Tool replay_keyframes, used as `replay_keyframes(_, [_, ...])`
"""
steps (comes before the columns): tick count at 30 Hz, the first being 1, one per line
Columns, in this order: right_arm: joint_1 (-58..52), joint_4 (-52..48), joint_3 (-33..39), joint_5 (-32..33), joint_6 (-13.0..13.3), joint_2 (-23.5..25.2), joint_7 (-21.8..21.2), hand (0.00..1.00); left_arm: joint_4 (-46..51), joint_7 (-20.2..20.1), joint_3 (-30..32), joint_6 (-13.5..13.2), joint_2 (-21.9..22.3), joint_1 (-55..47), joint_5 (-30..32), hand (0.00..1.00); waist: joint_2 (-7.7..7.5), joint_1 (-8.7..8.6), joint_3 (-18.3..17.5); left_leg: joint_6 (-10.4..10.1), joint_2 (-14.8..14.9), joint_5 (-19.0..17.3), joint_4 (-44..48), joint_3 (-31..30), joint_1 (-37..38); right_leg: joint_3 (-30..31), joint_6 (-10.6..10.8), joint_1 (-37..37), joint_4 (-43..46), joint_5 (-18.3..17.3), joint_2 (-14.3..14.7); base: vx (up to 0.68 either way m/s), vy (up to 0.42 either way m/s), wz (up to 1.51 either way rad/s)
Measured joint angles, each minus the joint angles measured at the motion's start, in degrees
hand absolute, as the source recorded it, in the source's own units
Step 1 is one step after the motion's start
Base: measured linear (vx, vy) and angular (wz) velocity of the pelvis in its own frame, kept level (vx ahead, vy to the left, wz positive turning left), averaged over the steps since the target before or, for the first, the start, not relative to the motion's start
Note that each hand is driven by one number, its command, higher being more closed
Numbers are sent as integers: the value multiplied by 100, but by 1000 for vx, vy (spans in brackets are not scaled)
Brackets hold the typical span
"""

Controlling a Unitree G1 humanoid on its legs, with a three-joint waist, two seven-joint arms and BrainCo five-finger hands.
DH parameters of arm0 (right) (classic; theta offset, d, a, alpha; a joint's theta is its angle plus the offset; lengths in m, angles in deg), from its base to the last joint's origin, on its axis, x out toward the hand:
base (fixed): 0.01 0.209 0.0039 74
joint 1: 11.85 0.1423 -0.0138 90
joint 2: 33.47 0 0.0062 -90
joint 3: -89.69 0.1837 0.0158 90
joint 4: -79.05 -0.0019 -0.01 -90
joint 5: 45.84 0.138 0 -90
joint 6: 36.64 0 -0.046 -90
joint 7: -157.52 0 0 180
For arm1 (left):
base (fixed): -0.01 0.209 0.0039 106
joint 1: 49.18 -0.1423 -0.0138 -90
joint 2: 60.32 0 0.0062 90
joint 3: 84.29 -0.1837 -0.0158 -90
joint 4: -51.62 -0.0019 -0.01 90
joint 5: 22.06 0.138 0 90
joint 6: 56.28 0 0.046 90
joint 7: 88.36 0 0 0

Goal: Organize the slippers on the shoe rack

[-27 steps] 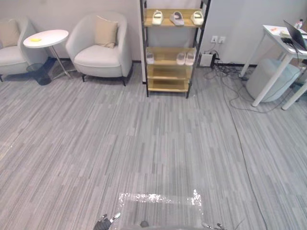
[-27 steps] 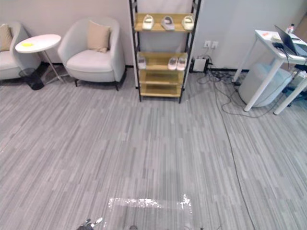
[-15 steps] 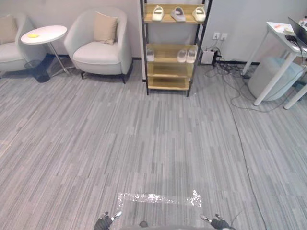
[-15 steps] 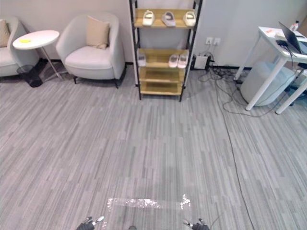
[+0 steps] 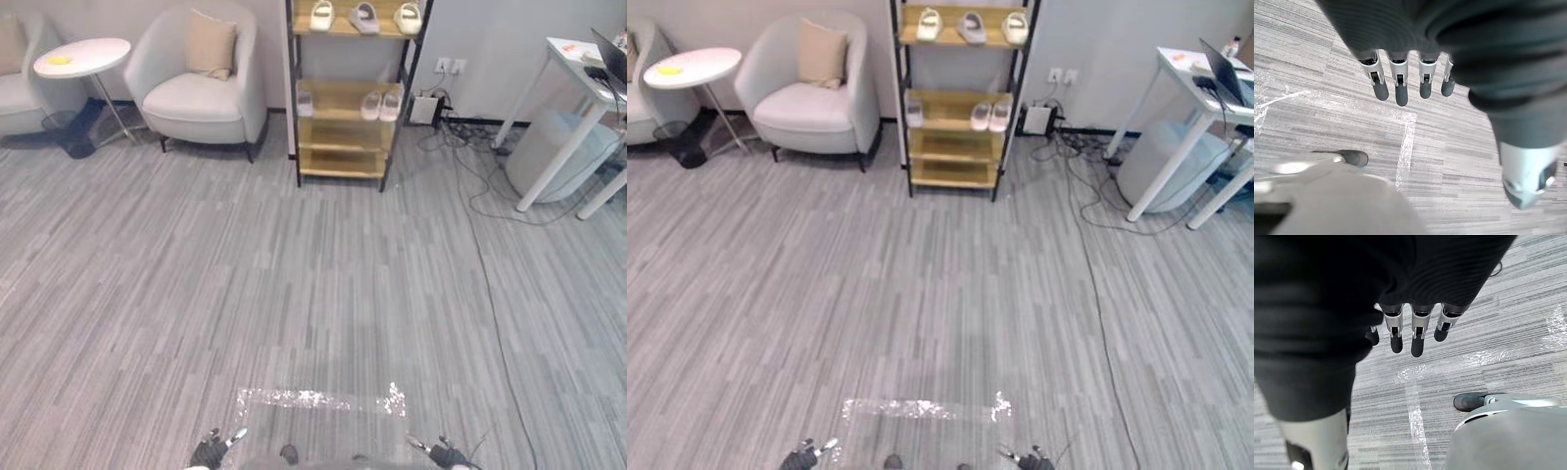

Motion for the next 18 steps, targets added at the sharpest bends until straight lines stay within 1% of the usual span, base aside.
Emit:
replay_keyframes(1, [20, -3, 9, 28, 21, -16, 2, 0, 18, 2, 1, 0, 16, 6, -29, 0, 45, 3, 30, -43, 116, -178, 374, 31, -156, 6, -48, -3, 0, -39, 74, 23, -35, -25])
replay_keyframes(2, [45, -12, 91, 92, 40, 12, 6, 0, 29, 5, 13, 2, 0, 4, -59, 0, 62, 27, 68, -139, 269, -290, 1184, 166, -507, 56, -136, 17, -9, -100, 140, 13, -27, -18])
replay_keyframes(3, [43, -12, 118, 155, 43, 11, 6, 0, 37, 6, 15, 2, -8, 18, -88, 0, 59, 26, 72, -140, 319, -285, 1519, 225, -669, 84, -147, 17, -2, -107, 157, 44, -50, -32])
replay_keyframes(4, [32, -11, 161, 243, 49, 1, 6, 0, 85, 12, 60, 1, 48, 42, -156, 0, 114, 45, 89, -143, 513, -278, 2189, 401, -929, 202, -186, 52, 10, -131, 238, 104, -52, -35])
replay_keyframes(5, [33, -12, 165, 309, 55, -22, 6, 0, 105, 17, 134, 0, 96, 35, -164, 0, 187, 104, 131, -166, 614, -260, 2559, 440, -1020, 269, -223, 144, -2, -154, 282, 159, -30, -39])
replay_keyframes(6, [22, -18, 172, 445, 66, -26, 8, 0, 106, 20, 213, -3, 97, 35, -217, 0, 158, 104, 179, -132, 678, -141, 3177, 437, -1317, 363, -319, 292, 17, -190, 267, 185, 6, -24])
replay_keyframes(7, [19, -15, 180, 468, 60, -28, 11, 0, 108, 28, 254, -5, 122, 25, -296, 0, 165, 125, 180, -111, 626, -335, 3215, 429, -1412, 420, -359, 329, 48, -244, 216, 240, 47, -22])
replay_keyframes(8, [51, -20, 188, 473, 60, -29, 10, 0, 116, 32, 305, -6, 146, 22, -375, 0, 151, 134, 184, -28, 467, -488, 2951, 418, -1555, 459, -357, 323, 92, -321, 106, 220, 52, -21])
replay_keyframes(9, [104, -20, 212, 474, 60, -12, 9, 0, 138, 32, 332, -7, 151, 22, -383, 0, 123, 141, 201, 4, 301, -481, 2553, 411, -1659, 487, -325, 327, 93, -372, -15, 207, 69, -16])
replay_keyframes(10, [142, -19, 228, 474, 59, 0, 10, 0, 153, 27, 332, -10, 150, 26, -386, 0, 102, 148, 214, 22, 216, -436, 2248, 392, -1702, 489, -301, 325, 97, -403, -91, 181, 86, -18])
replay_keyframes(11, [229, -21, 281, 472, 61, 18, 8, 0, 178, 28, 331, -38, 158, 37, -391, 0, 104, 202, 217, -23, -47, -110, 1281, 289, -1800, 530, -212, 281, 151, -521, -267, 252, 133, -25])
replay_keyframes(12, [301, -24, 308, 470, 62, 15, 8, 0, 205, 26, 328, -46, 211, 28, -392, 0, 185, 263, 216, -123, -159, 310, 337, 193, -1793, 603, -103, 288, 193, -651, -329, 343, 208, -33])
replay_keyframes(13, [326, -21, 313, 466, 63, 10, 7, 0, 203, 28, 336, -52, 260, 15, -398, 0, 244, 318, 212, -150, -152, 654, 110, 128, -1755, 634, -38, 295, 194, -715, -326, 389, 251, -51])
replay_keyframes(14, [336, -16, 309, 462, 60, 86, 5, 0, 168, 18, 367, -54, 274, -41, -448, 0, 198, 434, 170, 112, -247, 969, 191, 140, -1714, 779, -7, 317, 254, -877, -387, 360, 221, -40])
replay_keyframes(15, [386, -30, 306, 445, 65, 256, -18, 0, 163, 14, 435, -54, 203, -17, -529, 0, 59, 424, 129, 268, -379, 722, 398, 166, -1769, 803, 64, 257, 602, -967, -511, 326, 148, -29])
replay_keyframes(16, [417, -41, 307, 438, 66, 307, -22, 0, 155, 17, 461, -53, 192, 9, -562, 0, 15, 427, 152, 295, -396, 629, 461, 187, -1756, 813, 104, 142, 912, -1019, -537, 424, 150, -6])
replay_keyframes(17, [442, -50, 317, 426, 68, 391, -39, 0, 144, 5, 507, -55, 177, 5, -618, 0, -49, 451, 153, 361, -397, 488, 475, 259, -1610, 898, 196, -190, 1756, -1064, -549, 503, 183, -21])
replay_keyframes(18, [449, -48, 317, 426, 68, 409, -62, 0, 123, 7, 578, -42, 178, -36, -662, 0, -105, 493, 174, 421, -388, 347, 426, 356, -1300, 1048, 491, -487, 2730, -959, -553, 485, 186, -29])
